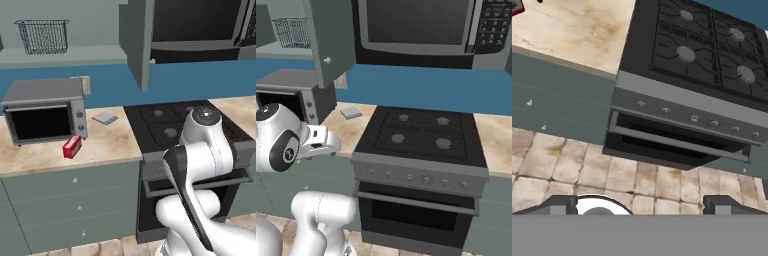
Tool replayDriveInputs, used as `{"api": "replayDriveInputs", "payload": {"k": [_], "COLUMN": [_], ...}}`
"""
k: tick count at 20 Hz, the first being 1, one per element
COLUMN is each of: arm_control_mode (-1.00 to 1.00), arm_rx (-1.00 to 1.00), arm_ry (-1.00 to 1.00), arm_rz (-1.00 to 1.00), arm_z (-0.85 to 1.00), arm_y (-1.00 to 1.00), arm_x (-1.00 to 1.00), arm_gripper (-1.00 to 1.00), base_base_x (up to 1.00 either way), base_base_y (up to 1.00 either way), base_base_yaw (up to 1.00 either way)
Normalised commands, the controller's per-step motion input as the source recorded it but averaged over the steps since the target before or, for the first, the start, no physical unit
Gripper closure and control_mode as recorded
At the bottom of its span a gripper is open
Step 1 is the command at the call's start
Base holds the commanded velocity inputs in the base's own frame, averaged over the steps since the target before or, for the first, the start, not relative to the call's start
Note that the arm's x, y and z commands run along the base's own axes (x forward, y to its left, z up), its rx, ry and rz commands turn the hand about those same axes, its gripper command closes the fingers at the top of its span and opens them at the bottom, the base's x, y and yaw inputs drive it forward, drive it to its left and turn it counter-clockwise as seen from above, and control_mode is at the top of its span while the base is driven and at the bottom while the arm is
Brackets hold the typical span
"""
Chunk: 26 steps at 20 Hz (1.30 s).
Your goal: Pick the canned food and boxed food from the counter and place them in the cabinets closest to them.
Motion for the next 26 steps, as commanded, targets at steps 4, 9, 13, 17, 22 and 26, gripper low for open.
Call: {"api": "replayDriveInputs", "payload": {"k": [4,9,13,17,22,26], "arm_control_mode": [1.0,1.0,1.0,1.0,1.0,1.0], "arm_rx": [0.0,0.0,0.0,0.0,0.0,0.0], "arm_ry": [0.0,0.0,0.0,0.0,0.0,0.0], "arm_rz": [0.0,0.0,0.0,0.0,0.0,0.0], "arm_z": [0.0,0.0,0.0,0.0,0.0,0.0], "arm_y": [0.0,0.0,0.0,0.0,0.0,0.0], "arm_x": [0.0,0.0,0.0,0.0,0.0,0.0], "arm_gripper": [-1.0,-1.0,-1.0,-1.0,-1.0,-1.0], "base_base_x": [-0.1,-0.09,-0.06,-0.03,0.05,0.46], "base_base_y": [0.86,0.84,0.77,0.44,0.0,-0.03], "base_base_yaw": [0.0,0.0,0.0,0.0,0.0,0.0]}}
